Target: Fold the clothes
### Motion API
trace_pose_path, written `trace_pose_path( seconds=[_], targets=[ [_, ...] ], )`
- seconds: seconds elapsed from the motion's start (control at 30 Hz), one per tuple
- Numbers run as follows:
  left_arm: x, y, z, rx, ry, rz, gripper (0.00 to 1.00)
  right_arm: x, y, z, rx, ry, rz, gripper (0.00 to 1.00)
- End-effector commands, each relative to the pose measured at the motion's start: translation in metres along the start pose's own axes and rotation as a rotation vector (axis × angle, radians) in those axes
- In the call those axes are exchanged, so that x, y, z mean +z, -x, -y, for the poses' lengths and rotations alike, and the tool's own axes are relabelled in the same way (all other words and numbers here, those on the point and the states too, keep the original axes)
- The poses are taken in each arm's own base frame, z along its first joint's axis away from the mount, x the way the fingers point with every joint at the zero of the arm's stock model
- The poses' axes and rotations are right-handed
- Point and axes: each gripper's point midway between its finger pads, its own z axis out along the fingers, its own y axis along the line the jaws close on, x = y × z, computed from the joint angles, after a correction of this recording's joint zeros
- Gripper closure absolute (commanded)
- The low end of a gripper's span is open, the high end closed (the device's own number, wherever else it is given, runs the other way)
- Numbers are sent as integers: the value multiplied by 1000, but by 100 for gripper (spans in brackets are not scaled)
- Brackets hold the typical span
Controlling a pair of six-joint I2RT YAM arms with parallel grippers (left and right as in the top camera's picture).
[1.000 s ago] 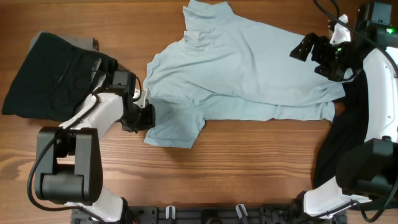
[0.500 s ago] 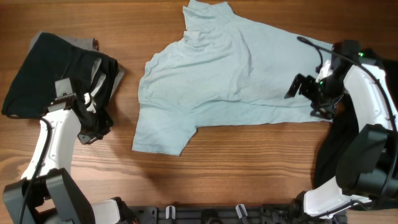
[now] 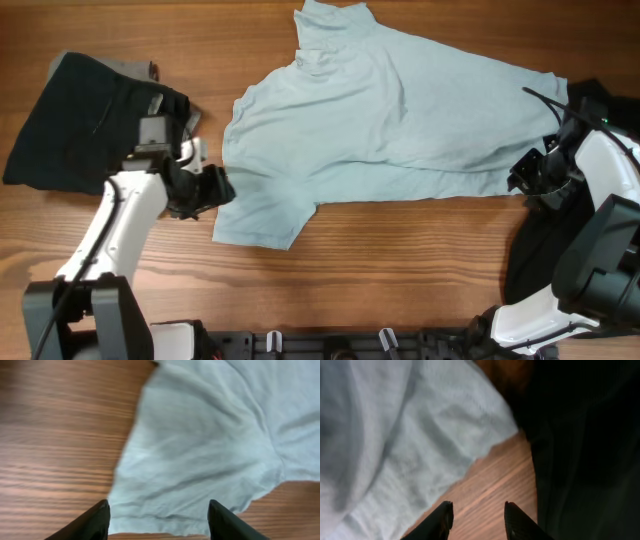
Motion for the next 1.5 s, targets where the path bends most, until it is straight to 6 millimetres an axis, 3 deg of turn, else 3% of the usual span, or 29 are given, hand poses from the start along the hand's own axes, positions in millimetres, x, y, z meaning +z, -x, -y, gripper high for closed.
trace_pose_path(
  seconds=[0.0,0.2,0.23,0.37,0.47,0.5,0.67,0.77,0.83,1.0,1.13,1.23,1.33,1.37,1.43,1.47],
  targets=[
    [11,-7,11,68,6,-29,36,8,0,4,49,-1,20,63],
    [16,-7,9,77,30,-35,29,25,18,-3,74,31,82,61],
    [16,-7,9,77,30,-35,28,28,22,-4,74,31,94,55],
    [16,-6,7,77,41,-31,24,40,25,17,107,-95,102,55],
    [16,-5,6,78,47,-26,22,49,19,20,106,-115,68,55],
    [16,-4,5,79,53,-21,21,52,20,21,107,-117,64,58],
    [16,-4,4,79,57,-20,21,51,30,5,71,-42,88,96],
    [16,1,1,83,81,1,17,40,28,5,72,-40,81,96],
    [17,4,1,85,80,8,17,21,25,4,71,-30,86,96],
    [22,1,-1,82,84,-3,26,-26,13,-4,25,50,125,96],
    [48,-13,-13,74,93,-34,32,-60,5,-11,-23,127,182,96],
    [67,-20,-21,67,96,-49,32,-71,0,-16,-52,165,193,96],
    [76,-28,-15,57,52,-94,43,-71,-5,-19,-55,187,174,96],
    [77,-30,-10,54,17,-108,53,-71,-6,-20,-56,192,169,96],
    [77,-33,-1,52,-34,-123,88,-71,-7,-20,-64,194,162,96],
    [76,-35,2,48,-51,-133,96,-71,-8,-20,-70,193,161,96]
  ],
)
